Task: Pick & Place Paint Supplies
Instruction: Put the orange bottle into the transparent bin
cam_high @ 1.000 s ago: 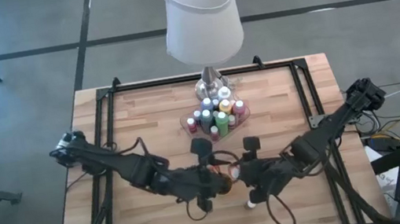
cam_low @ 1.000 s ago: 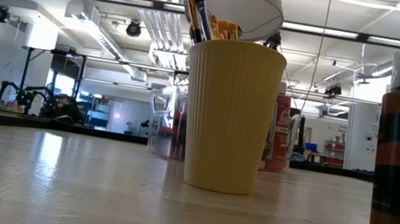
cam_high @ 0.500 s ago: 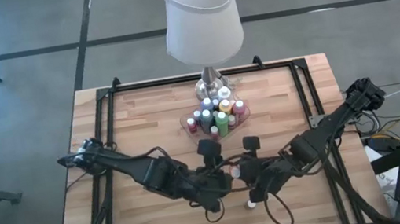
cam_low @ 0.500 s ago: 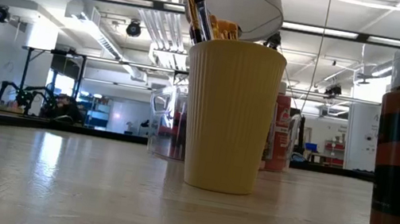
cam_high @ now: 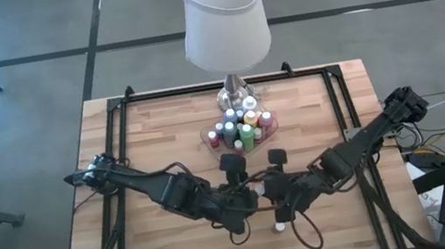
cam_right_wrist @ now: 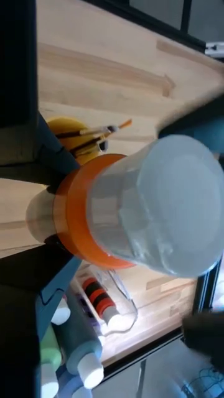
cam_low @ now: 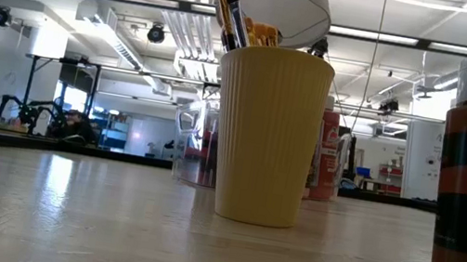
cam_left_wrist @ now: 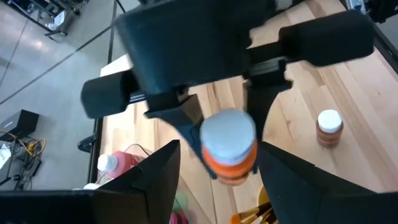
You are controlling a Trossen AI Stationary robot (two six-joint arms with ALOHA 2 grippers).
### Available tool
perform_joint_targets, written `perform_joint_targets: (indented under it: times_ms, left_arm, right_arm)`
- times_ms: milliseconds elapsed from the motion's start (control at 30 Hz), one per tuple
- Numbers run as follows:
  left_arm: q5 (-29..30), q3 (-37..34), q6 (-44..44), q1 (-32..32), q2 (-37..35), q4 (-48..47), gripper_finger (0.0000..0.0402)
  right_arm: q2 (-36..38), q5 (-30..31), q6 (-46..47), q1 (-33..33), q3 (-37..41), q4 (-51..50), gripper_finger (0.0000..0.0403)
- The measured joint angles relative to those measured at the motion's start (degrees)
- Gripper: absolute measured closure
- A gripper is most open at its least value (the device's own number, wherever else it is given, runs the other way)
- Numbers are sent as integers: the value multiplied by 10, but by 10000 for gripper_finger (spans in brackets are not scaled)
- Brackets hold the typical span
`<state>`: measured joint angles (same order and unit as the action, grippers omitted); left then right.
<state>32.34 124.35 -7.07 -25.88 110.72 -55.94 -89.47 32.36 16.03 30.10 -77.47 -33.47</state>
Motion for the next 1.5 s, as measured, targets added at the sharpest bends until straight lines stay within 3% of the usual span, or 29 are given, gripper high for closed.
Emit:
perform_joint_targets:
  times_ms: [1033,1267,1500]
  left_arm:
    - [-16,-18,2,12,-2,33,185]
    - [-19,-18,11,15,-2,32,231]
    - [-60,-18,26,23,-3,28,271]
  right_arm:
    - [-1,-14,-27,-12,7,24,264]
    - [-1,-13,-27,-12,7,25,259]
    - [-2,-14,-28,-12,7,24,263]
